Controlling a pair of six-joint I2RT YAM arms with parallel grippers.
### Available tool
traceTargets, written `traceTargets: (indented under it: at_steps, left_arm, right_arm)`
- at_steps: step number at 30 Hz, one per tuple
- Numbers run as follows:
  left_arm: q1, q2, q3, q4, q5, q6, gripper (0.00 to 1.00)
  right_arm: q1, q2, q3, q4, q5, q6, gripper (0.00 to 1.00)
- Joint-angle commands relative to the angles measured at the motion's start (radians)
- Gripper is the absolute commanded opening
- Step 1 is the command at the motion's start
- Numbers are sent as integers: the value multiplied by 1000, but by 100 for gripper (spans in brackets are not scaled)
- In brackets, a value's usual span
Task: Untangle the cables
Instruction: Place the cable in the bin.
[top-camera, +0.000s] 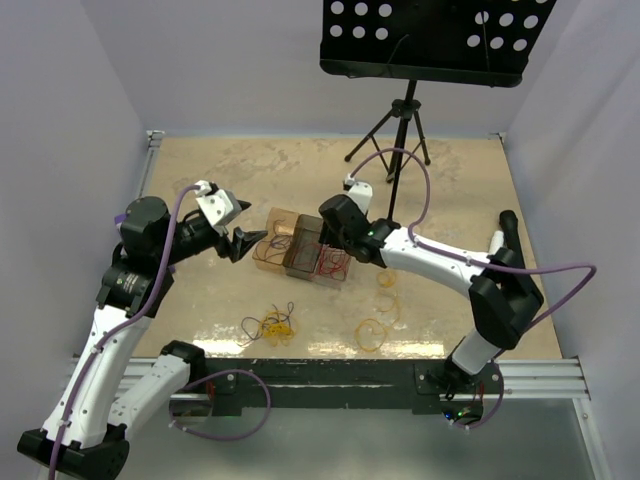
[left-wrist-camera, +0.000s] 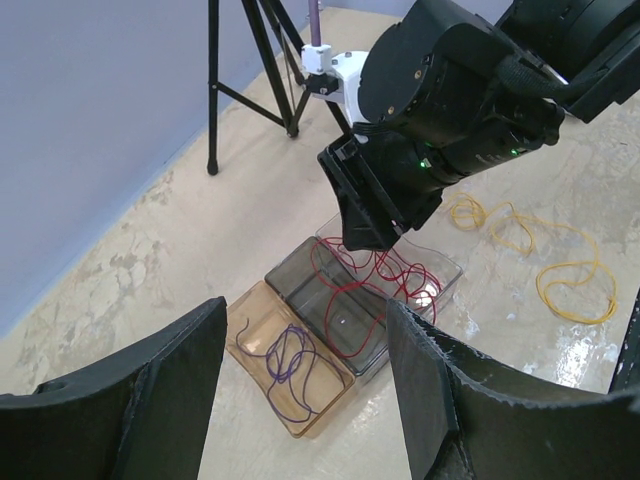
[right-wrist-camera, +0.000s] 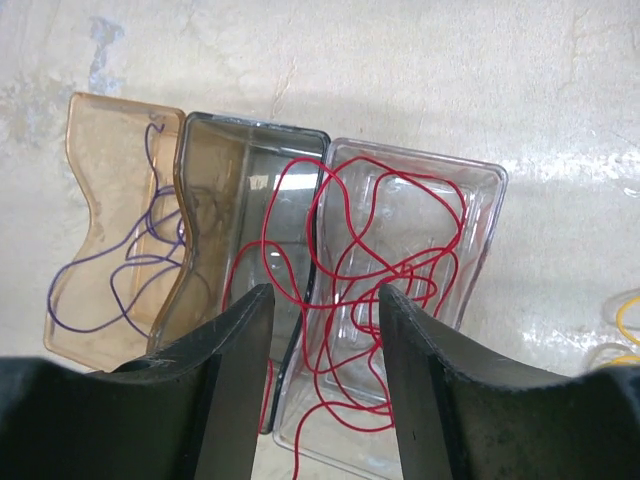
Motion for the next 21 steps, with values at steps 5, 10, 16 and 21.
traceTargets:
  at_steps: [5, 10, 16, 21]
  left_arm:
    - [-2, -11, 18, 23, -12, 18, 70]
    - [-2, -10, 15, 18, -12, 18, 70]
    - [-2, -10, 17, 21, -9, 16, 70]
    - [-2, -6, 15, 26, -3, 12, 70]
  right_arm:
    - [108, 19, 113, -75, -2, -103, 52]
    - [153, -7, 113, -94, -51, -136, 52]
    - [171, -52, 70, -134, -61, -162, 50]
    - [176, -70, 19, -117, -74, -160, 46]
